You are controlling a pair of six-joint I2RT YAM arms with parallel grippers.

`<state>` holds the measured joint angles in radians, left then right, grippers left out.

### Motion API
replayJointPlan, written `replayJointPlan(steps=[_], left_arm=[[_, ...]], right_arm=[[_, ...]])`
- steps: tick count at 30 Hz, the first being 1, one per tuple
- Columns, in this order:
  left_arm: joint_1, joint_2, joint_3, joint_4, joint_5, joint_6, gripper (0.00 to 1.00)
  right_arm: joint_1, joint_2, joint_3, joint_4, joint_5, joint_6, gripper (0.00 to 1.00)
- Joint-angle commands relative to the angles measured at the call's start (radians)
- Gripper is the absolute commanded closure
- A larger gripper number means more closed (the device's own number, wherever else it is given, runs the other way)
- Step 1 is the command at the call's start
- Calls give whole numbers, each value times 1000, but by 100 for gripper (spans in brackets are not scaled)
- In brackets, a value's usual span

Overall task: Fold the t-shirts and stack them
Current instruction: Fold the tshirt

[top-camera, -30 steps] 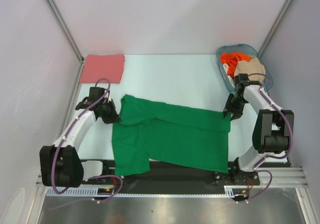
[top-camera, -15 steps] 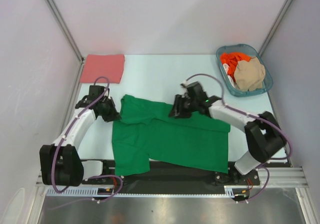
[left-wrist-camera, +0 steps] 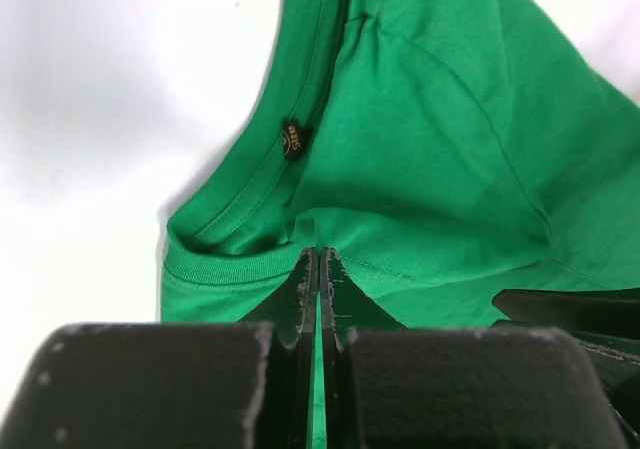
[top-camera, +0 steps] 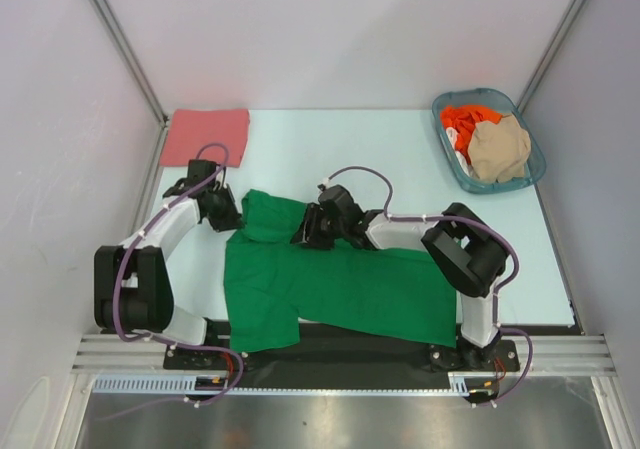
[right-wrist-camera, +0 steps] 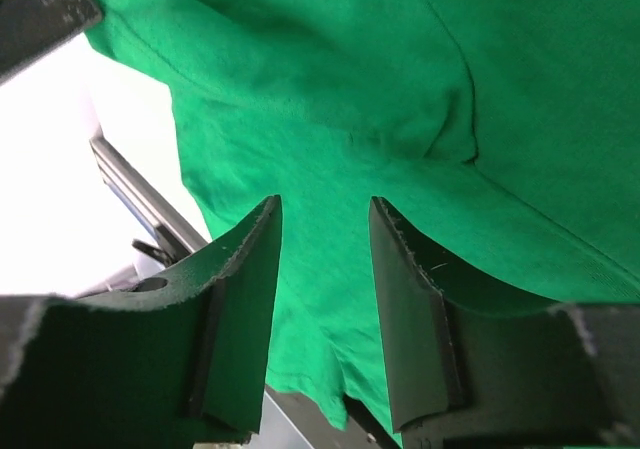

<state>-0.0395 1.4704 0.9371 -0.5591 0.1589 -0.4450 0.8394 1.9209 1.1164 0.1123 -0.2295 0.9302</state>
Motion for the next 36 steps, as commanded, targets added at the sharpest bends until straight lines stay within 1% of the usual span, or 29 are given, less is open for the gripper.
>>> replayJointPlan(steps=[1,5,6,7,10,12,14,19,24,25,27,29,30,32,33,34,36], left_arm=[[7,-22,-1,44,-10,20,100],[7,-32,-9,47,7,15,100],[7,-35,-14,48,10,15,100],[7,-36,-15,48,13,19,100],[7,-35,-15,48,19,22,100],[7,-38,-18,48,19,22,100],[7,-39,-18,48,22,19,100],[7,-35,-14,50,30,19,100],[7,-35,-12,50,31,20,100],[7,-36,-14,48,30,20,100],[7,-38,-14,47,27,22,100],[7,-39,-14,44,27,25,100],[7,-41,-15,44,24,26,100],[7,-44,-15,41,21,26,100],[7,-47,-15,39,22,25,100],[7,-53,-15,39,22,25,100],[7,-62,-12,27,16,19,100]], right_arm=[[20,24,34,62,73,56,55],[26,46,43,60,102,71,61],[26,53,54,34,129,78,62],[26,56,66,5,133,79,63],[29,70,85,7,142,82,63],[33,84,108,-48,171,81,63],[38,101,121,-48,188,79,62],[47,119,145,-138,202,96,67],[58,122,166,-180,214,71,66],[58,128,175,-189,211,68,68],[58,150,204,-216,208,59,77],[61,158,220,-235,223,41,78],[61,159,227,-252,226,35,85],[61,159,244,-269,228,24,93],[61,153,250,-282,228,3,100],[61,150,267,-293,257,-5,100],[60,135,276,-327,265,-30,100]])
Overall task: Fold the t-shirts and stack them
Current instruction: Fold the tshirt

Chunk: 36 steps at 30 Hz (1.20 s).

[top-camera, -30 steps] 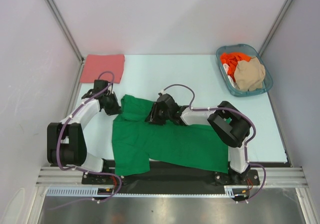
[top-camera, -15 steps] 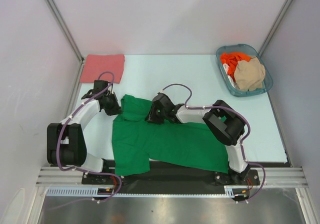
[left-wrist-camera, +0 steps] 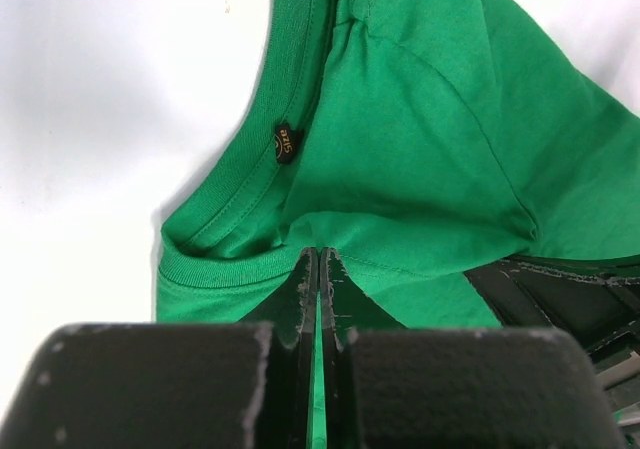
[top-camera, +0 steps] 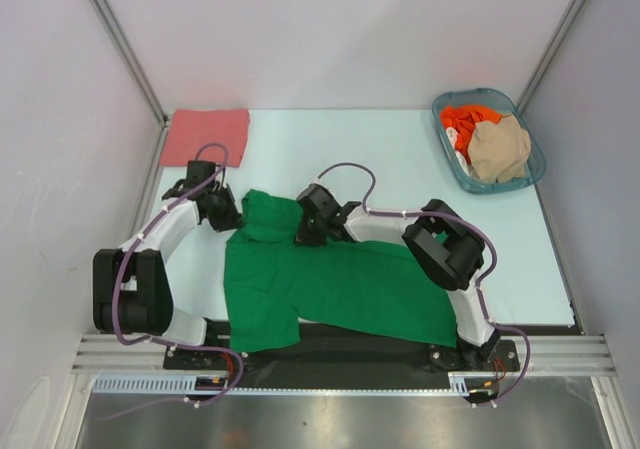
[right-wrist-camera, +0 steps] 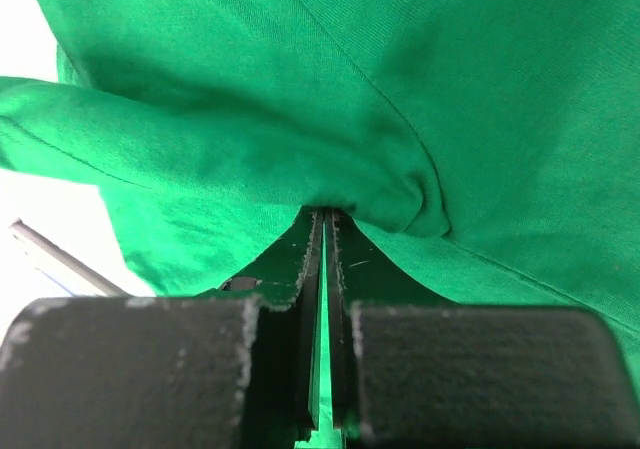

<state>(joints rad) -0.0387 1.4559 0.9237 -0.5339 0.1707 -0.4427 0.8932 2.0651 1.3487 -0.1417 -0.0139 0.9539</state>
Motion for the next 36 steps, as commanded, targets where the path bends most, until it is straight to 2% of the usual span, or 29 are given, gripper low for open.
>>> replayJointPlan(steps=[1,4,7,9,11,16,23,36], left_arm=[[7,-55,3,-6,1,15,100],[7,-75,-3,-37,-10,6,100],[7,-100,-34,-44,-14,-11,100],[7,-120,-55,-47,-11,-28,100],[7,-137,-68,-54,-10,-36,100],[7,-173,-77,-78,-48,-56,100],[7,-216,-108,-98,-33,-86,100],[7,-321,-181,-135,-60,-142,99]], right_arm=[[6,-34,47,-84,48,-64,100],[1,-83,61,-136,23,-109,100],[-16,-91,72,-193,-78,-138,100],[-20,-100,38,-179,-135,-150,100],[-22,-126,1,-94,-178,-161,100],[-33,-85,52,-154,-241,-176,100],[-54,-82,78,-265,-288,-214,100],[-68,-62,64,-285,-373,-239,100]])
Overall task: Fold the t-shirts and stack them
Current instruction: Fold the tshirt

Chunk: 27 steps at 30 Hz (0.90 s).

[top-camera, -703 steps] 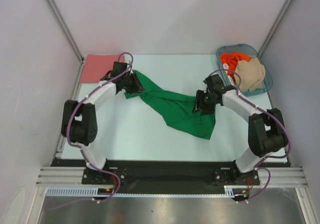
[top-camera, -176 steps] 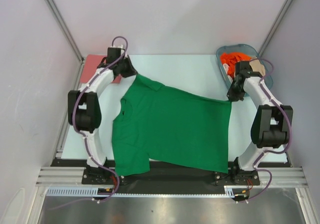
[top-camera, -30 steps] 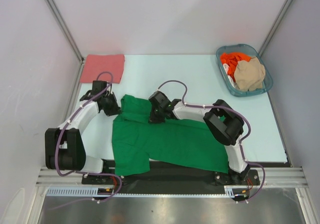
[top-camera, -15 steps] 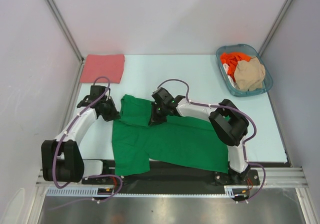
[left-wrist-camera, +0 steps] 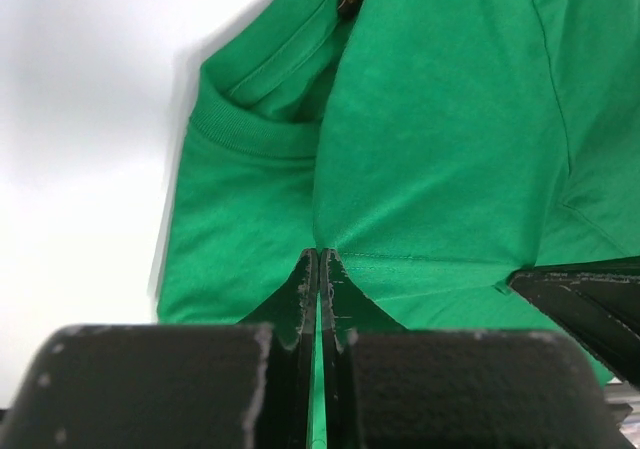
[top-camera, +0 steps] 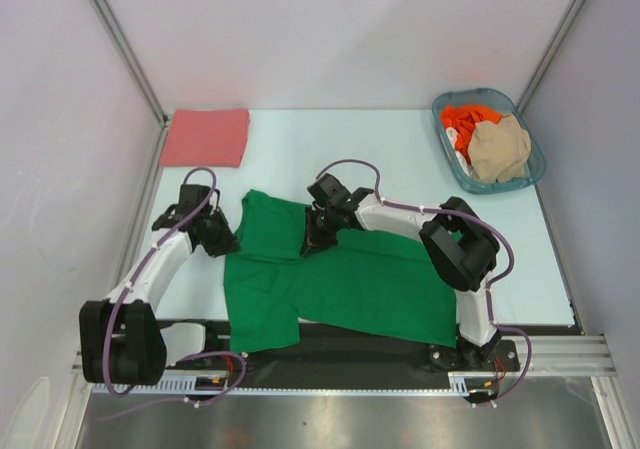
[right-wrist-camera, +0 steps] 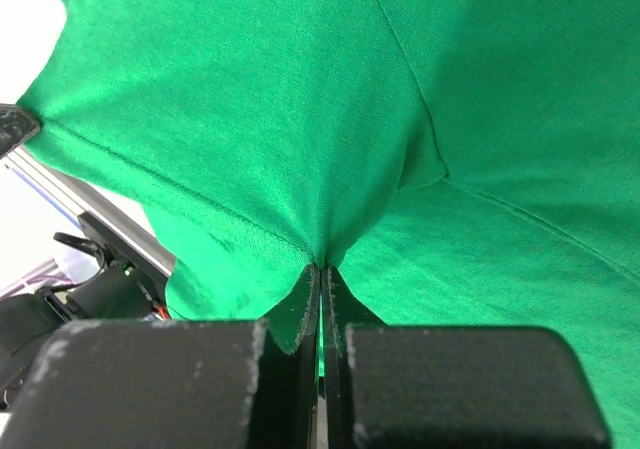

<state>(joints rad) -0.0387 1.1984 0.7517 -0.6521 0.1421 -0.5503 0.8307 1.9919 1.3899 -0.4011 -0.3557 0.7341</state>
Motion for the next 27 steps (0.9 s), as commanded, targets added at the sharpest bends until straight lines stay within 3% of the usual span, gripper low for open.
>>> replayJointPlan(steps=[1,15,17,19,22,23,27], left_arm=[[7,-75,-14,-18,-36,-39,99],[5,-108,-71,-17,-39,-117,99],[5,-103,-72,-12,-41,-123,99],[5,-100,-71,-21,-45,-126,93],[7,-126,-58,-56,-84,-129,69],[7,-144,-46,-61,-108,-120,57],[8,-135,50,-101,-139,-71,42]], right_arm=[[-7,12,20,-27,-34,-21,100],[-18,48,31,-47,-49,-39,96],[-19,48,32,-48,-51,-39,92],[-30,39,37,-82,-71,-47,84],[-62,-42,-18,-104,-74,-55,65],[-100,-121,-37,-125,-63,-62,55],[-249,-303,-103,-247,0,-142,46]])
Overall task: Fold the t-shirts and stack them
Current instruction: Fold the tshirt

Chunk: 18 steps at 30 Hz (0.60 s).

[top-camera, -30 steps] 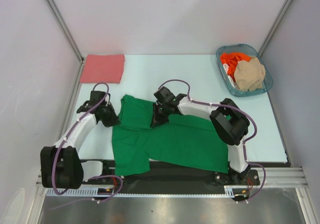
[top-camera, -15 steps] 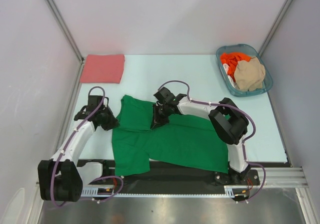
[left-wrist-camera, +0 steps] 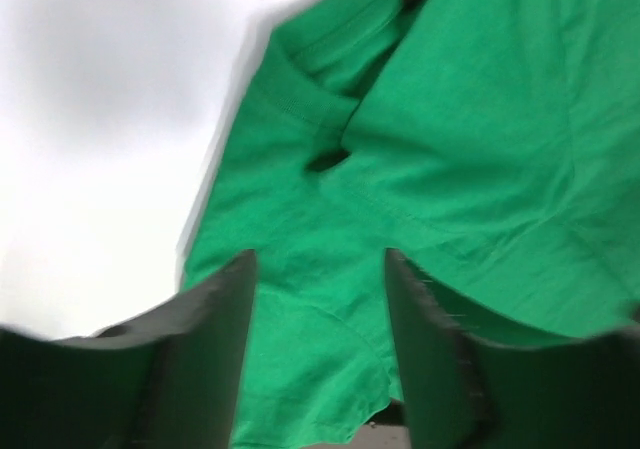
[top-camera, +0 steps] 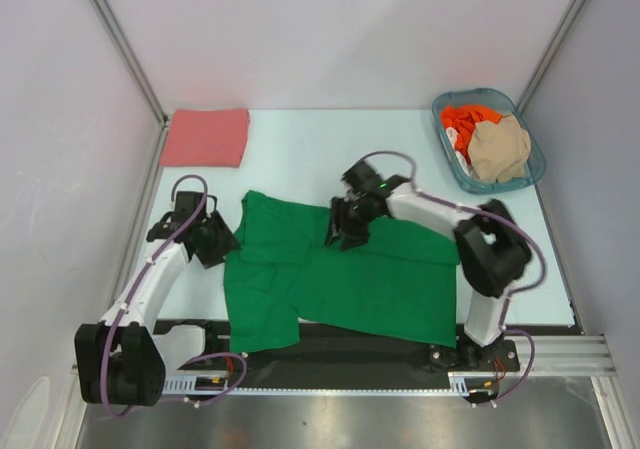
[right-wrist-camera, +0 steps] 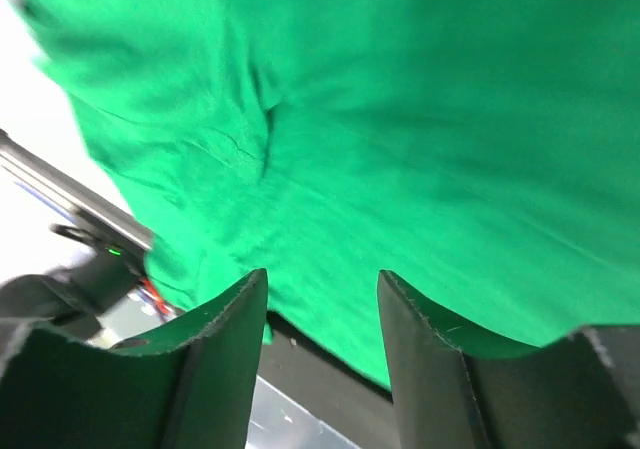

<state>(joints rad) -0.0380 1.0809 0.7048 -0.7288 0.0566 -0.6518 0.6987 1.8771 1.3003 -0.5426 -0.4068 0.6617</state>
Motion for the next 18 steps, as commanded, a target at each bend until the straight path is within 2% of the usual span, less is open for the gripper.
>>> replayJointPlan(steps=[1,2,3,5,6,7,9,10,14,18], left_arm=[[7,-15,114,-26,-55,41,39],[7,-10,146,8,-55,85,30],[7,20,157,59,-14,122,27],[7,91,243,121,-4,193,24],[7,135,280,143,6,213,23],[7,237,313,164,44,234,22],[7,341,409,222,78,285,22],[7,455,438,238,97,305,21],[4,684,657,236,127,400,25],[3,809,749,232,114,442,29]], right_arm=[[-164,-223,-36,-153,63,-88,45],[-250,-254,-56,-167,72,-123,43],[-305,-309,-73,-177,95,-143,43],[-404,-344,-111,-217,111,-181,40],[-509,-373,-121,-221,112,-210,40],[-551,-384,-136,-211,112,-223,39],[-676,-401,-170,-188,100,-235,37],[-718,-412,-183,-150,89,-234,37],[-807,-424,-217,-83,76,-238,36],[-855,-412,-213,-74,86,-260,37]])
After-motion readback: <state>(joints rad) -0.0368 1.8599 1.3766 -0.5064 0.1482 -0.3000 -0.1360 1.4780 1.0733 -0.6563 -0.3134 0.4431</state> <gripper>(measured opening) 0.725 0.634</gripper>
